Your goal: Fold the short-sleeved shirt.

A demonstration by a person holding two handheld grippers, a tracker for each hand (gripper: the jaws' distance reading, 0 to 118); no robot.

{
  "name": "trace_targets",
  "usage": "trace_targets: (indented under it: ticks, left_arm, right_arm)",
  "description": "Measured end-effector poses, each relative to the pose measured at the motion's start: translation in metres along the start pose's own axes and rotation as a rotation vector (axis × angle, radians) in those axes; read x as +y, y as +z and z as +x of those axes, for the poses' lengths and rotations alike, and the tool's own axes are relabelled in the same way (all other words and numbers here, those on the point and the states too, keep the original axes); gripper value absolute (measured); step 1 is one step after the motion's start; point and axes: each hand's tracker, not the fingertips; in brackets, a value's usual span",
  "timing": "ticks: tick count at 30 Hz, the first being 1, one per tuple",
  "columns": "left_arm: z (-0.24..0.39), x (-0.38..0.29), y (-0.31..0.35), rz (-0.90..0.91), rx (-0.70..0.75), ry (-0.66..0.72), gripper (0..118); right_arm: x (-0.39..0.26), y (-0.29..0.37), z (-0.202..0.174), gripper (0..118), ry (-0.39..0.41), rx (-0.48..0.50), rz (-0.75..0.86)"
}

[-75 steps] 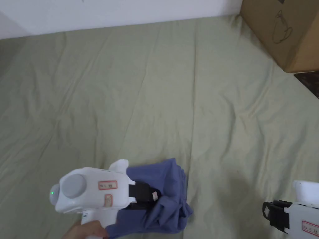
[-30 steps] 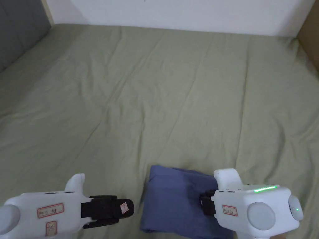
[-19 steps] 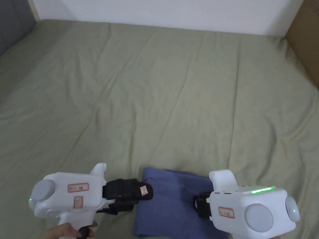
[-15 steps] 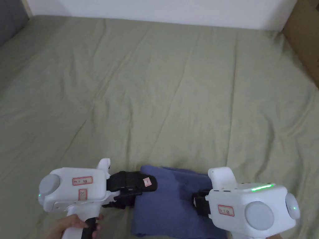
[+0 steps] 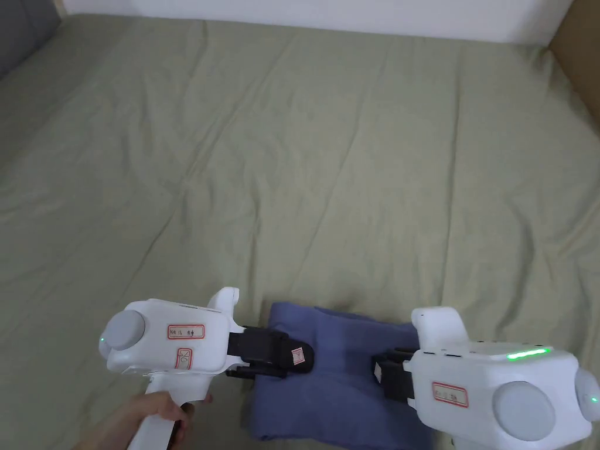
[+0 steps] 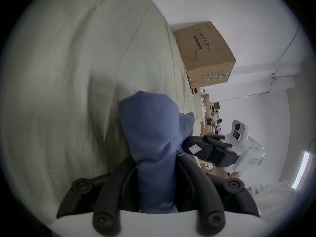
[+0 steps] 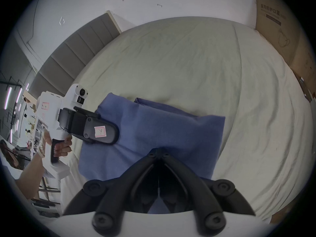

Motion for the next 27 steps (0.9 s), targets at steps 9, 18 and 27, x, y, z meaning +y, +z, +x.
trace_targets:
  ticks: [9,18,27]
  left_arm:
    - [-0.01,0.034,0.132,0.042,0.245,-0.056,23]
    - [-0.045,0.071,0.296,0.018,0.729,0.015,23]
    - [-0.069,0.079,0.346,0.047,1.117,0.029,54]
  right_arm:
    - [0.011,0.02,0.004,0,-0.056,0.025,0.055]
    - [0.012,0.016,0.022,0,-0.132,-0.055,0.041]
    - [0.009,0.012,0.028,0,-0.178,-0.083,0.01]
